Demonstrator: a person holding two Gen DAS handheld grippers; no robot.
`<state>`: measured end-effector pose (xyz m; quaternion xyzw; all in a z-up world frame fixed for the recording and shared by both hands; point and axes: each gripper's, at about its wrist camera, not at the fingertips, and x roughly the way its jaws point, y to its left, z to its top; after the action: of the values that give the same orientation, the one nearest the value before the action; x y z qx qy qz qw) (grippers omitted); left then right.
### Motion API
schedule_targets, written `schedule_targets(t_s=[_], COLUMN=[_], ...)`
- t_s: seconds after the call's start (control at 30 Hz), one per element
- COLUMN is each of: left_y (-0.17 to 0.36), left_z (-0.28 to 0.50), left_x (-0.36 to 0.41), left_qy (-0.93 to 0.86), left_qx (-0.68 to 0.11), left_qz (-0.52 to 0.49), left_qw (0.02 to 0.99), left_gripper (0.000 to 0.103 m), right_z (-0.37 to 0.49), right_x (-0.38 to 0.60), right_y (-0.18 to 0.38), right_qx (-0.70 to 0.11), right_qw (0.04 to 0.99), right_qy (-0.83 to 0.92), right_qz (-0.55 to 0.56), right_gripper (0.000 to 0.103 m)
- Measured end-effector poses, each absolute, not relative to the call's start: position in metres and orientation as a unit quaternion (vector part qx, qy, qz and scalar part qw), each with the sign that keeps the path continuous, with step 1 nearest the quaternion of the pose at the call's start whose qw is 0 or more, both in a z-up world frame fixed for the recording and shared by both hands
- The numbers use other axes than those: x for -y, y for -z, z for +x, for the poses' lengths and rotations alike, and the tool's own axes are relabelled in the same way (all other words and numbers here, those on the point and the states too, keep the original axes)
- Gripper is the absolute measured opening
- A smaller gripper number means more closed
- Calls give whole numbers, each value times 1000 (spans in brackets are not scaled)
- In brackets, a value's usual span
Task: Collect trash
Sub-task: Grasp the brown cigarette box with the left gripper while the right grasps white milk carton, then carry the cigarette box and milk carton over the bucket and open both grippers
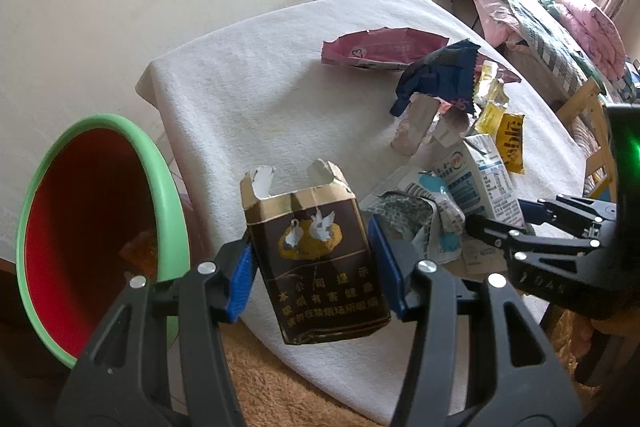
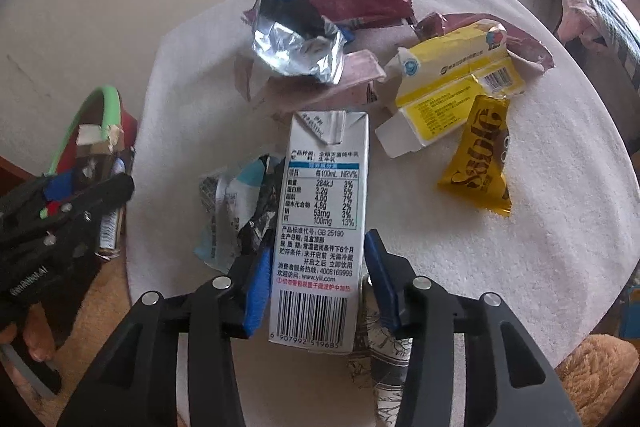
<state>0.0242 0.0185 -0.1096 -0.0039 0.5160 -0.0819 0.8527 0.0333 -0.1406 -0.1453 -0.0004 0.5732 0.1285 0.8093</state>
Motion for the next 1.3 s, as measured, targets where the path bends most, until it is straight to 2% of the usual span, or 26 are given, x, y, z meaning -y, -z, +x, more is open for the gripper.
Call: schedule_targets(t_s=[0.27, 0.97, 1.3], left_y=[106, 80, 76], left_z=[23, 22, 18], left_x=[-24, -53, -71], left_qy=[72, 43, 28], left_qx=[-509, -475, -468], left_qz=[-9, -45, -57], left_qw=[857, 878, 881], left_gripper=[51, 51, 51], right_z=[26, 14, 13], right_x=[144, 152, 138], right_y=[139, 53, 51], right_qx=[-565, -467, -469], right_qw=[814, 868, 866], right_qy=[-131, -153, -165], right_qz=[20, 63, 53], right_gripper=[40, 40, 40])
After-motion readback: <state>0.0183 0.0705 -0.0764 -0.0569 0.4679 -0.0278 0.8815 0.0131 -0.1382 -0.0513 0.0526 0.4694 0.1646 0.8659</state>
